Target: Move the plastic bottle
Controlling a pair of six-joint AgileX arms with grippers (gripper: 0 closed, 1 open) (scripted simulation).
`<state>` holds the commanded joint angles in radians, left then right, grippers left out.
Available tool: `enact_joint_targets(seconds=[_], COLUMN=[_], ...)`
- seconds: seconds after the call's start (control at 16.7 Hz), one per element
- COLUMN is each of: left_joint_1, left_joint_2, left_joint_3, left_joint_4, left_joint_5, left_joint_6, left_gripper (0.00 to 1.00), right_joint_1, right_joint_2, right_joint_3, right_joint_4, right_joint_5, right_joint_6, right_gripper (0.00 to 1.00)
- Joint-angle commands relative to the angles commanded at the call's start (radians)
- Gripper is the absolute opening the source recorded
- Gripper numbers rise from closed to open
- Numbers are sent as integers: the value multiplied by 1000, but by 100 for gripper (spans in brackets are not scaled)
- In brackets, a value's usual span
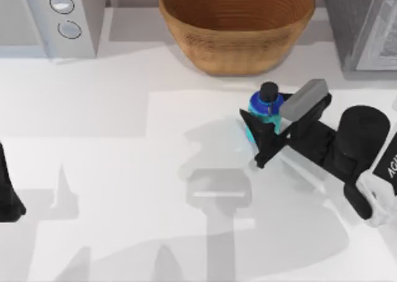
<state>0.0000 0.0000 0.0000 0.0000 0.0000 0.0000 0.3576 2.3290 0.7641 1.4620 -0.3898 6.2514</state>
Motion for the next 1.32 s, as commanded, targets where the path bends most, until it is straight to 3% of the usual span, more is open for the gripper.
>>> enact_joint_targets(seconds=[0.24, 0.3, 0.9, 1.08, 1.32], left_joint_1=[0, 0, 0, 0, 0], left_joint_2=[0, 0, 0, 0, 0], left_joint_3=[0, 0, 0, 0, 0], left_joint_4=[0, 0, 0, 0, 0], left_joint_5=[0, 0, 0, 0, 0], left_joint_6=[0, 0, 0, 0, 0], left_gripper=[100, 100, 100, 100, 100], right_joint_1=[0, 0, -15, -109, -351], right_joint_2=[0, 0, -5, -28, -83], right_joint_3=[0, 0, 1, 10, 28], right_joint_4=[0, 0, -10, -78, -246], right_joint_5=[0, 0, -12, -105, -345], right_joint_6=[0, 0, -5, -49, -165], right_gripper=[2, 0, 0, 0, 0])
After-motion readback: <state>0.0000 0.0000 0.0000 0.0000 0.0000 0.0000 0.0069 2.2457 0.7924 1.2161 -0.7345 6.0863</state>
